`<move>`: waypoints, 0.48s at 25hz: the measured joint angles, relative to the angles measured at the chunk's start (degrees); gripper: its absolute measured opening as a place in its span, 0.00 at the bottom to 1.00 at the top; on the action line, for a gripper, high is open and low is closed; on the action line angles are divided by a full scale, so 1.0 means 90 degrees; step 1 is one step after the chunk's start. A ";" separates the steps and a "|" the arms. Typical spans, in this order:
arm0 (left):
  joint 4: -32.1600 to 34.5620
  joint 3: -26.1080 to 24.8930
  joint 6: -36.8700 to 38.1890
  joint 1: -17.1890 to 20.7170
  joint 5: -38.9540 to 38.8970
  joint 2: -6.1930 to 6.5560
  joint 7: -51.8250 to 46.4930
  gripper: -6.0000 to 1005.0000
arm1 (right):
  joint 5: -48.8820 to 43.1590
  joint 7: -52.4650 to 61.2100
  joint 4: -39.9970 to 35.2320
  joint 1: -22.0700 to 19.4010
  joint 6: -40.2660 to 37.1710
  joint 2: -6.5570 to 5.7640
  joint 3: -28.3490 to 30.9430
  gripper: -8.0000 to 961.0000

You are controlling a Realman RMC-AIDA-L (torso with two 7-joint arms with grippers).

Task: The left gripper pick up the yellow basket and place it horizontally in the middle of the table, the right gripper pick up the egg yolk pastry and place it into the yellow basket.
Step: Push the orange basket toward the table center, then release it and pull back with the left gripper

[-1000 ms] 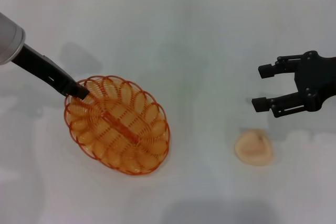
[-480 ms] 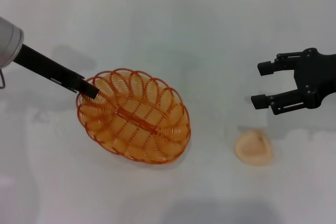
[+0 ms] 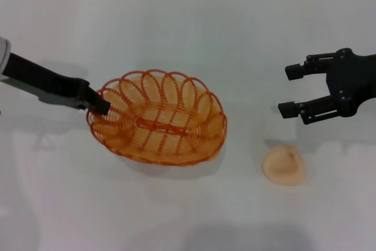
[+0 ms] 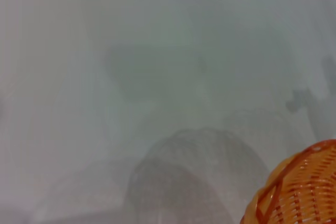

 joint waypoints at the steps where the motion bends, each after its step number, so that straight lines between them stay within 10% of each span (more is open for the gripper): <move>1: -0.0010 0.0000 0.0000 0.0027 -0.0008 -0.0018 -0.0052 0.08 | 0.0000 0.0000 0.0000 0.0014 -0.0004 0.0000 0.0004 0.88; 12: -0.0050 -0.0045 -0.0174 0.0389 -0.0284 -0.0224 -0.0523 0.08 | 0.0045 0.0002 0.0000 0.0037 -0.0050 0.0008 -0.0027 0.88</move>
